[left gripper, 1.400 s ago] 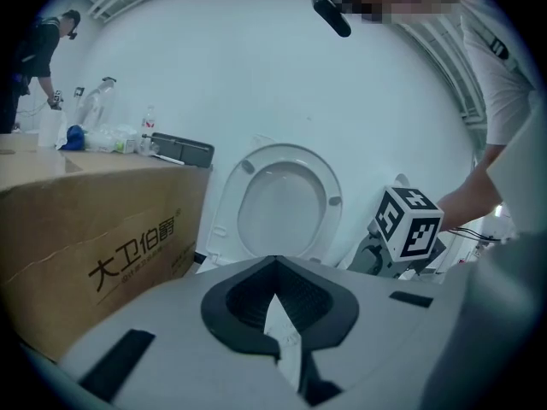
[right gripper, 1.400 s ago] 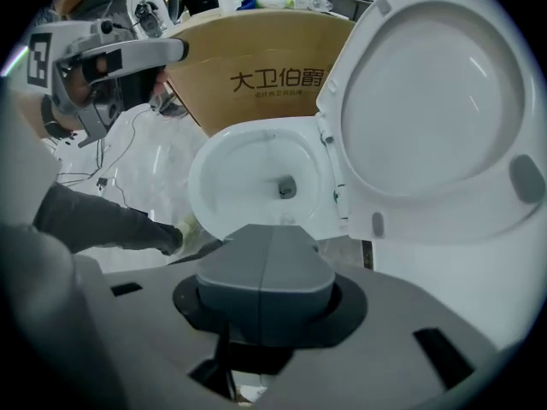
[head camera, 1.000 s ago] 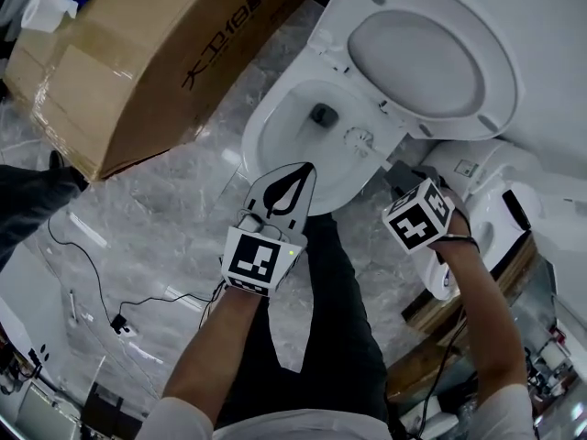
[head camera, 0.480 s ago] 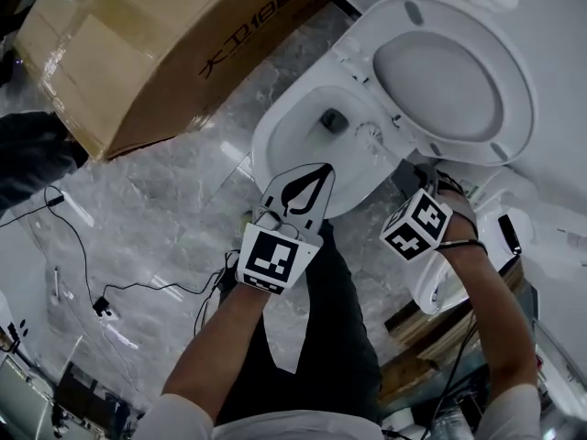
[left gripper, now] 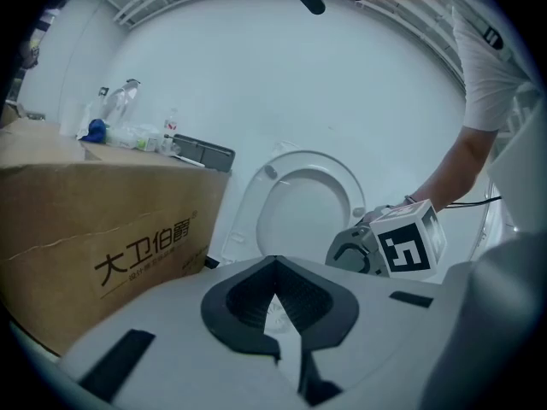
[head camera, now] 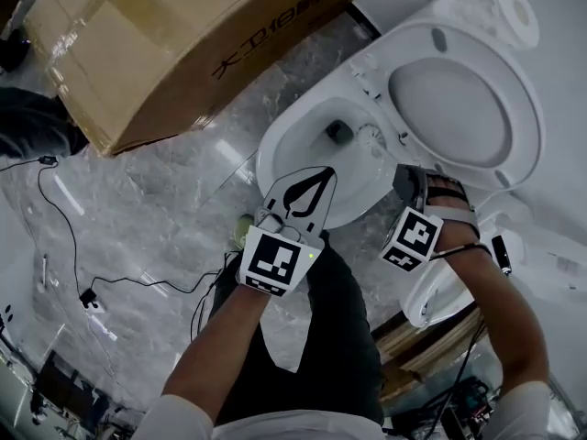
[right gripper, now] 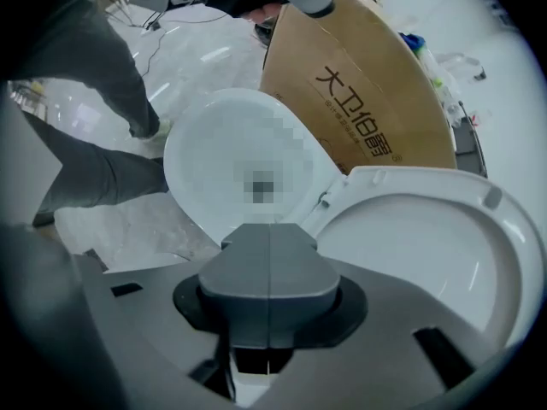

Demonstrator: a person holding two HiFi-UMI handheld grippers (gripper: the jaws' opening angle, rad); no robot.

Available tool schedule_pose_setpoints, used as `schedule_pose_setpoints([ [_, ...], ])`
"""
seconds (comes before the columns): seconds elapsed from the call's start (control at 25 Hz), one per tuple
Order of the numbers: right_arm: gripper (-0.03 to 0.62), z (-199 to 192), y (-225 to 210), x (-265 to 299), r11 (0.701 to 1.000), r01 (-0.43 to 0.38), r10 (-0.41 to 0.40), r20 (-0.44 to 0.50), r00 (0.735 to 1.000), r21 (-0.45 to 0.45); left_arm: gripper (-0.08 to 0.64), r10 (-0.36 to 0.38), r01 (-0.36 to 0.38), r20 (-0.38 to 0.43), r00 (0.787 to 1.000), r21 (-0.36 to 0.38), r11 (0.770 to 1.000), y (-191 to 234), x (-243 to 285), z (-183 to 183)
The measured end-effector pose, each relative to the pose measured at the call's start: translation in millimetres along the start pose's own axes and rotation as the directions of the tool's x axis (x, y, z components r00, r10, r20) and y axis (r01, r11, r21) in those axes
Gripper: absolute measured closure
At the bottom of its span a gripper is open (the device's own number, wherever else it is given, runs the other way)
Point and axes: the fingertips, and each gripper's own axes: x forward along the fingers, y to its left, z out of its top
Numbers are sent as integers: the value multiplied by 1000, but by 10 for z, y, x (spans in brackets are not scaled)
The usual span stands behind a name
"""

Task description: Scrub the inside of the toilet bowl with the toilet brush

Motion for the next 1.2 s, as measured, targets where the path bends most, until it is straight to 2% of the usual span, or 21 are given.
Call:
schedule_pose_setpoints([
  [0.28, 436, 278, -277, -5, 979, 83, -79, 30, 996, -185, 552, 56, -55, 34, 998, -25, 998, 232, -65, 53],
  [0.52, 436, 534, -483, 8, 958, 113, -101, 59, 993, -263, 552, 99, -96, 53, 994, -43, 994, 418, -125, 87],
  [1.0, 434, 910, -652, -37, 940, 142, -118, 95, 988, -309, 552, 121, -119, 65, 991, -34, 992, 615, -172, 152],
  [1.2, 434, 954, -599, -52, 956, 126, -101, 106, 989, -263, 552, 116, -115, 56, 992, -23, 993, 587, -225, 180],
])
